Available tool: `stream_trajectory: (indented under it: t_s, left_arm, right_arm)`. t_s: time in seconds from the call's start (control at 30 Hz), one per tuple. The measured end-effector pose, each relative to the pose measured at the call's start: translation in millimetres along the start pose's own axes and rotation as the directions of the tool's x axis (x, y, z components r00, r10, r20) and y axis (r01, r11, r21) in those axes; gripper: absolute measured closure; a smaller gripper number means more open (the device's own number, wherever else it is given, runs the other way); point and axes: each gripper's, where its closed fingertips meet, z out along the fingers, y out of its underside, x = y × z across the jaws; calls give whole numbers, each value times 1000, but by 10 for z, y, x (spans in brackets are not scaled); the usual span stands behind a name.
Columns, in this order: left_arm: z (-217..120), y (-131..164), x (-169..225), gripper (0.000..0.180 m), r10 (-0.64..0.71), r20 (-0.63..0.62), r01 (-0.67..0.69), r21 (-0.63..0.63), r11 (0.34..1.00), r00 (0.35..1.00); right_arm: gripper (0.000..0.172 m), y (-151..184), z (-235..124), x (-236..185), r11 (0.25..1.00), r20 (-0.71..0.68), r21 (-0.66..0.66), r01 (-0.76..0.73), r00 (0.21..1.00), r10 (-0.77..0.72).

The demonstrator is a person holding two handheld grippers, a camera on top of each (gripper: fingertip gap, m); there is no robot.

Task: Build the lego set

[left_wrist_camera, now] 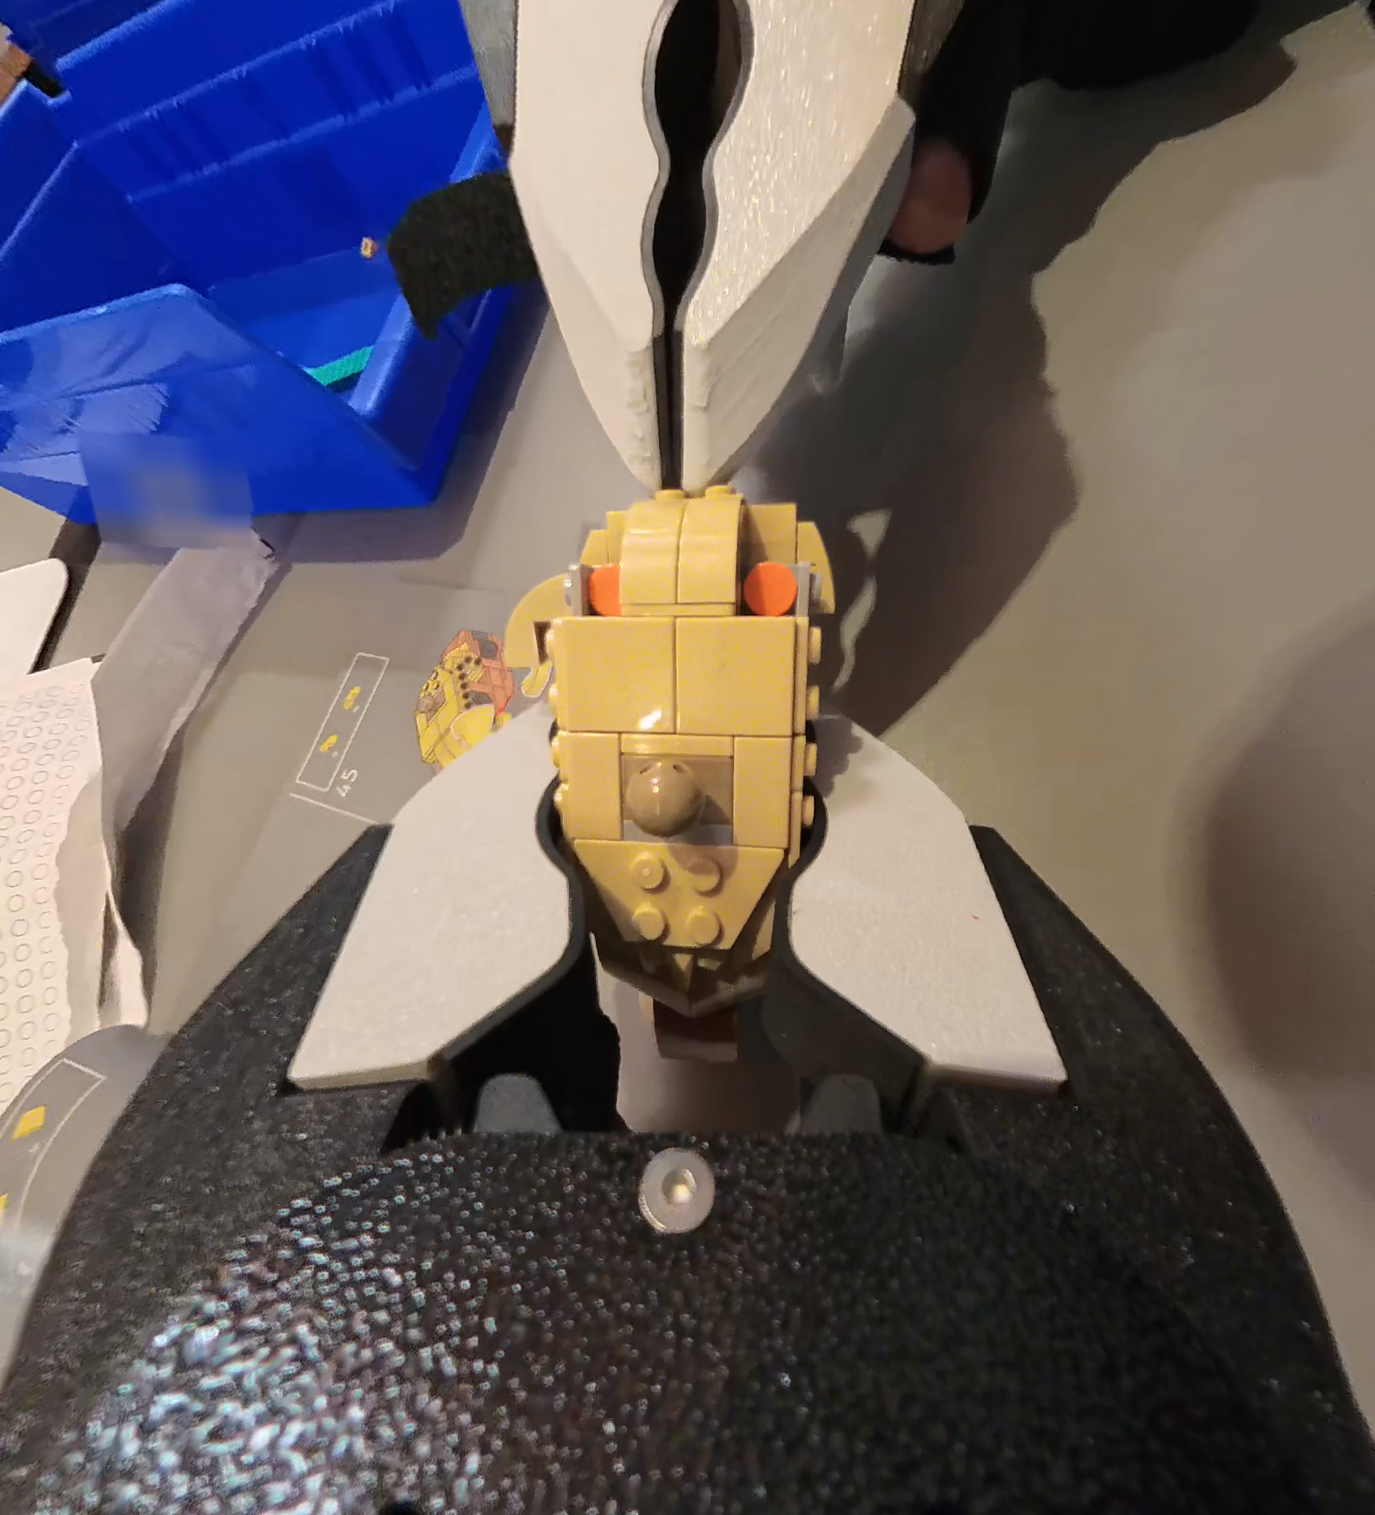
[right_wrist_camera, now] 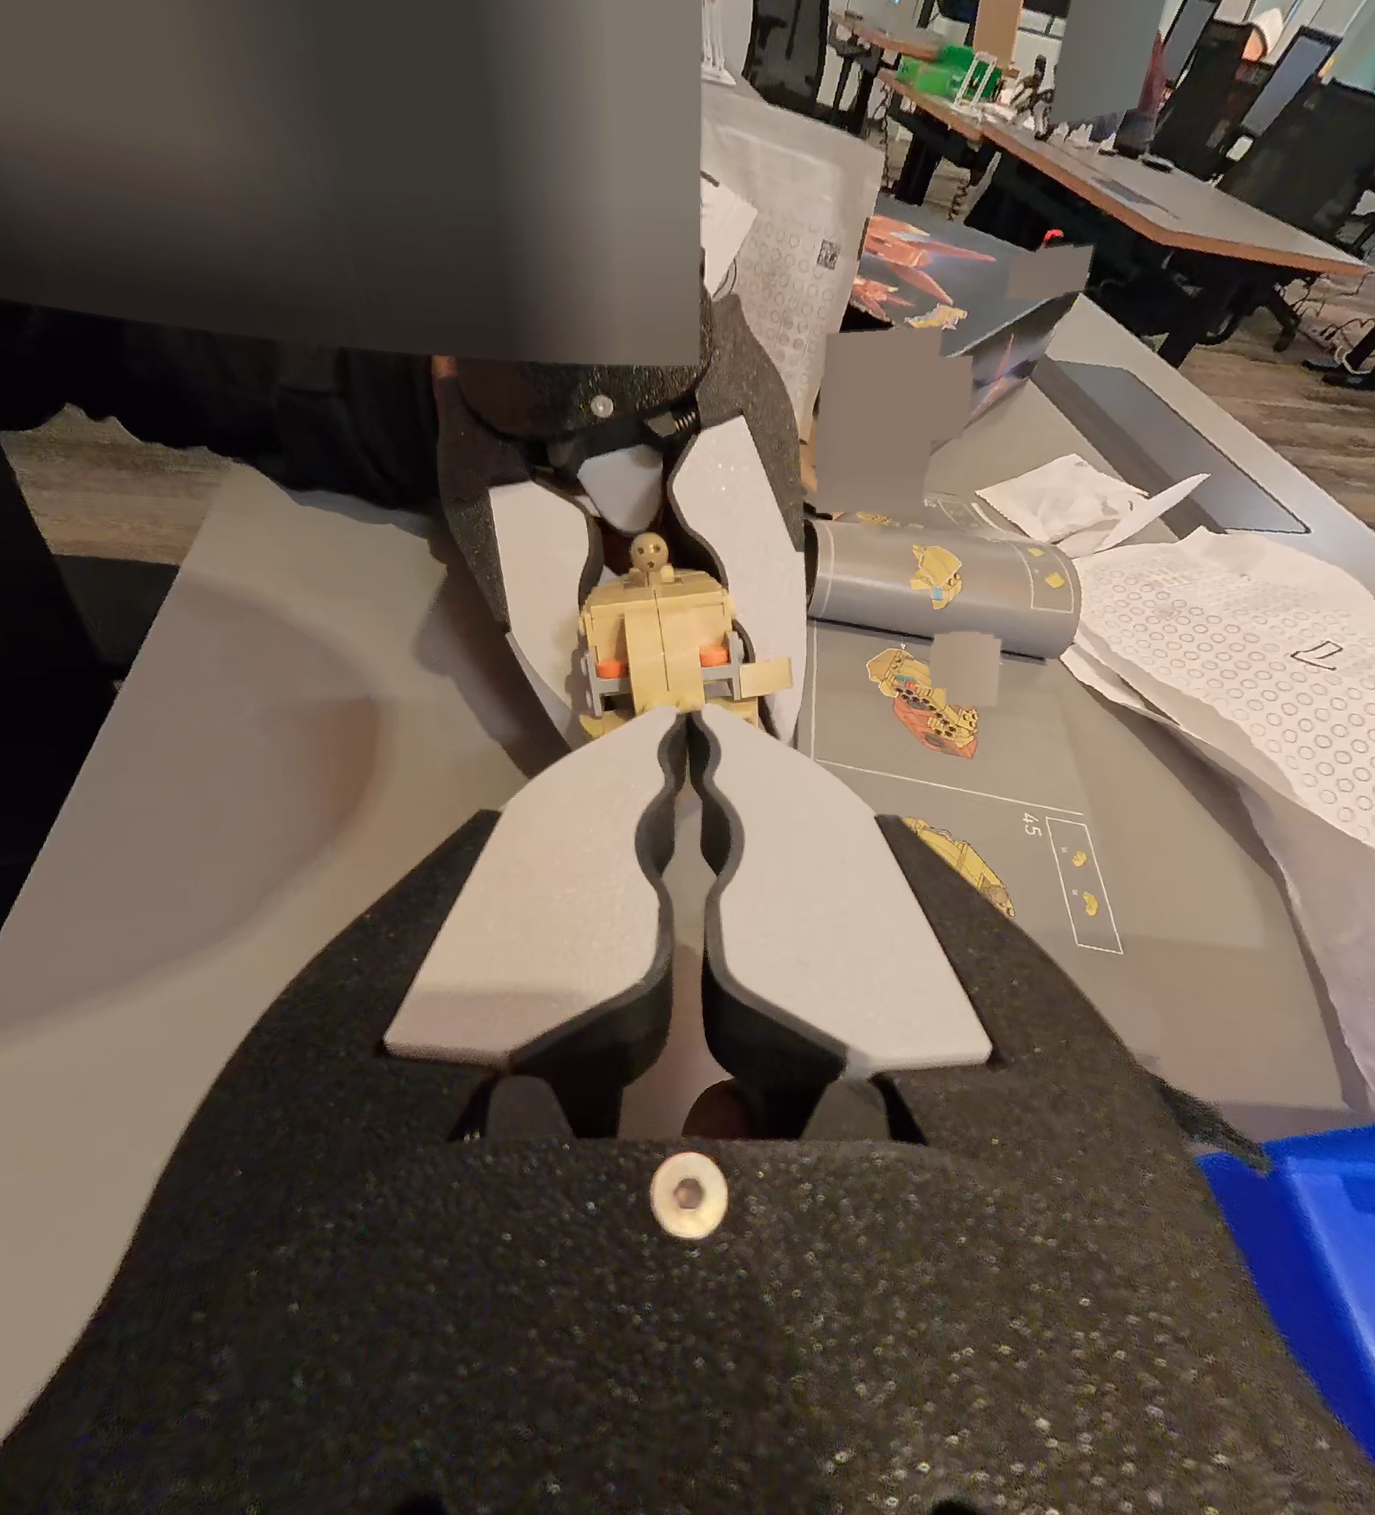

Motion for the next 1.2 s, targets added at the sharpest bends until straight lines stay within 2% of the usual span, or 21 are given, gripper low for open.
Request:
stream_trajectory:
  t_s: [0.27, 0.33, 0.37, 0.43, 0.57, 0.73, 0.83, 1.0, 1.1, 1.2]
  left_arm:
    - [-12, 5, -18, 132, 5, 24, -4, -47, 999, 1000]
    - [41, -6, 46, 132, 19, 2, -19, -46, 999, 1000]
    - [94, -40, 125, 132, 10, -30, -11, -35, 999, 999]
    - [156, -5, 161, 132, 39, -29, -41, -62, 997, 999]
    - [49, 9, 19, 132, -20, 7, 20, -23, 1000, 1000]
    - [7, 26, -2, 132, 52, 34, -51, -17, 999, 998]
    - [37, 34, 36, 132, 112, 41, -111, -37, 993, 993]
    - [50, 40, 59, 133, 202, 64, -198, -66, 978, 977]
    - [40, 27, 77, 132, 239, 62, -235, -66, 970, 969]
    - [28, 10, 93, 132, 295, 68, -291, -68, 954, 953]
  right_arm:
    - [172, 57, 30, 19, 998, -39, -59, 22, 999, -25]
    - [172, -54, 50, -74, 1000, 13, 9, -26, 1000, 26]
    - [171, -67, 88, -146, 999, 42, 0, -36, 998, 36]
    - [172, -36, 97, -103, 997, -28, -51, 53, 998, -54]
    - [172, -115, -103, 68, 1000, -64, 8, 12, 998, -12]
    - [172, -99, -227, 209, 997, -77, 68, 29, 997, -24]
    - [152, -10, -132, 164, 995, -85, 35, 88, 993, -85]
    - [139, 42, -19, -9, 987, -37, 21, 157, 987, -157]
    - [136, 29, -25, 2, 992, -17, 46, 115, 993, -115]
    - [139, 23, -35, 50, 996, 36, 79, -32, 999, 30]
